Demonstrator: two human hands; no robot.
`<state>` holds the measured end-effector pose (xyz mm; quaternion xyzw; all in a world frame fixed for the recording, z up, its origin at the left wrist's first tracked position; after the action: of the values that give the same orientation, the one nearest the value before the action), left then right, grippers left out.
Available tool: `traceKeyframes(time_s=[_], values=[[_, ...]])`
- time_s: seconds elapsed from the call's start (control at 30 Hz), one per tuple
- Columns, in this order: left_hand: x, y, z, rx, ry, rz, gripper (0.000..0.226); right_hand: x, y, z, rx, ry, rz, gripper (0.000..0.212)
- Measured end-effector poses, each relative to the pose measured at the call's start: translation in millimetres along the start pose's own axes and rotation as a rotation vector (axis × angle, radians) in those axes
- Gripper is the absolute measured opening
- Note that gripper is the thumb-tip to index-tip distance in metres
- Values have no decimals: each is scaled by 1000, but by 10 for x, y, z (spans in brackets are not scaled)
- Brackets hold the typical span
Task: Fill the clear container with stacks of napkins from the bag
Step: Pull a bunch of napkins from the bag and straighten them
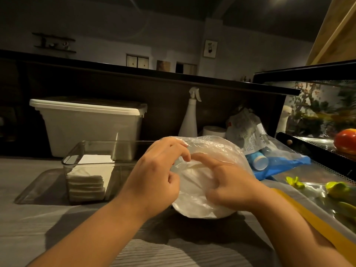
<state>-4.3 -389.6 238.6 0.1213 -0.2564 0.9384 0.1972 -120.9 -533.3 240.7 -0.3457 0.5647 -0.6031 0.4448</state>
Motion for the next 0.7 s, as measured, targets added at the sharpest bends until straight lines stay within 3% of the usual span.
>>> traceKeyframes(time_s=[0.17,0.33,0.43,0.7], values=[[-4,9,-4,9,-9,-5,49,103,-25,40,133,117,13,66],[-2,-5,-2,21,-19,-18,50,115,7,-5,-102,-39,34,98],[24,5,-4,13,-15,-29,50,46,47,10,-126,-78,-48,100],[0,1,-4,30,-26,-27,51,105,-29,38,137,128,-20,60]])
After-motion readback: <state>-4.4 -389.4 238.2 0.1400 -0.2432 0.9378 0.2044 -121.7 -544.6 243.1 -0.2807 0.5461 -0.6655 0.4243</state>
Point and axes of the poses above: each hand's wrist, its own z-axis towards the middle knuckle, its own y-axis out of the palm, x = y × z, the point moved 3 cm from there along z, towards the middle knuckle, and after that the axes turned 12 degrees about -z, right-handed, at the moved point
